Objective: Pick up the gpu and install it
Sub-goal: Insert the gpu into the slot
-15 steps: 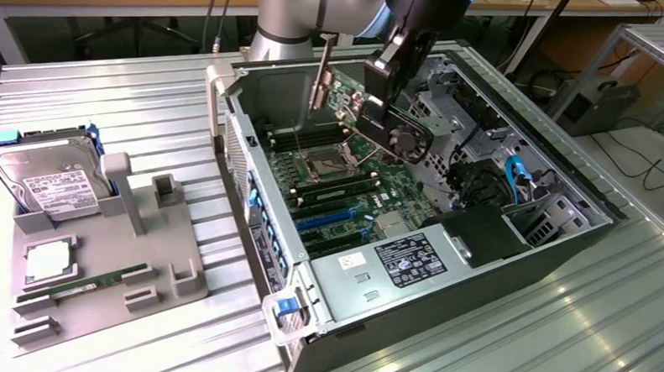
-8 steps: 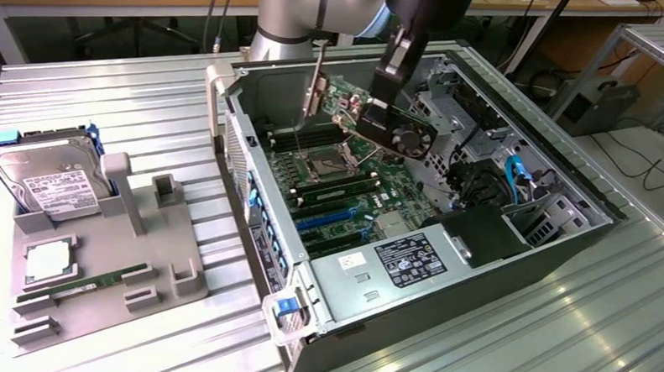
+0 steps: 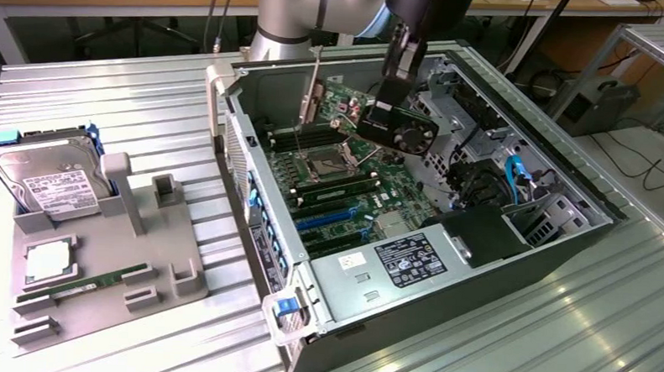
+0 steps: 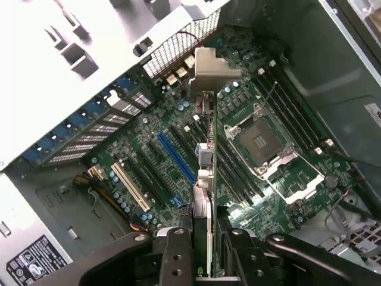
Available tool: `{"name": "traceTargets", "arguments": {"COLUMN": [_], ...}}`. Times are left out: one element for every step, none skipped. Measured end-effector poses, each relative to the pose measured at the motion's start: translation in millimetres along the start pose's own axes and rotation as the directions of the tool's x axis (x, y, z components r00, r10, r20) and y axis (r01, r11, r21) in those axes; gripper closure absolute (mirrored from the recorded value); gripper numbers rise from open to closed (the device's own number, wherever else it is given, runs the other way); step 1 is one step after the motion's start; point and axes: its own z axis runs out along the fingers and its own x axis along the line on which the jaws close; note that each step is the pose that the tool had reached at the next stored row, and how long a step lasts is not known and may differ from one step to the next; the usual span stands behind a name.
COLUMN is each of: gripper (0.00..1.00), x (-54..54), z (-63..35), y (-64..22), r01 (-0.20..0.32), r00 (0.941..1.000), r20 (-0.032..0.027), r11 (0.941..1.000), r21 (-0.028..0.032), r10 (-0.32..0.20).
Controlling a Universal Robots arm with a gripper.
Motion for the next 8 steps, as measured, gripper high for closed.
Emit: {"name": "traceTargets", "arguments": {"gripper": [0.74,0.74,0.74,0.74,0.74,0.74,0.74,0.74], "x": [0.0,0.0,-0.1,0.0,0.0,0.0,-0.1,-0.1], "z": [0.5,1.0,1.5,1.8,2.2,2.7,3.1,3.5], "y": [0.0,-0.1,-0.1,-0.1,-0.1,-0.1,-0.1,-0.2], "r01": [0.058,0.098,0.133,0.163,0.194,0.228,0.264,0.292], "r00": [0.9983,0.9951,0.9911,0.9866,0.9810,0.9735,0.9644,0.9565], "r20": [-0.0021,-0.0036,-0.0048,-0.0059,-0.0071,-0.0084,-0.0098,-0.0108], "r11": [0.9983,0.9951,0.9911,0.9867,0.9810,0.9735,0.9644,0.9565], "r21": [0.0008,0.0012,0.0015,0.0018,0.0020,0.0022,0.0023,0.0024], "r10": [-0.058,-0.098,-0.133,-0.163,-0.194,-0.228,-0.264,-0.292]}}
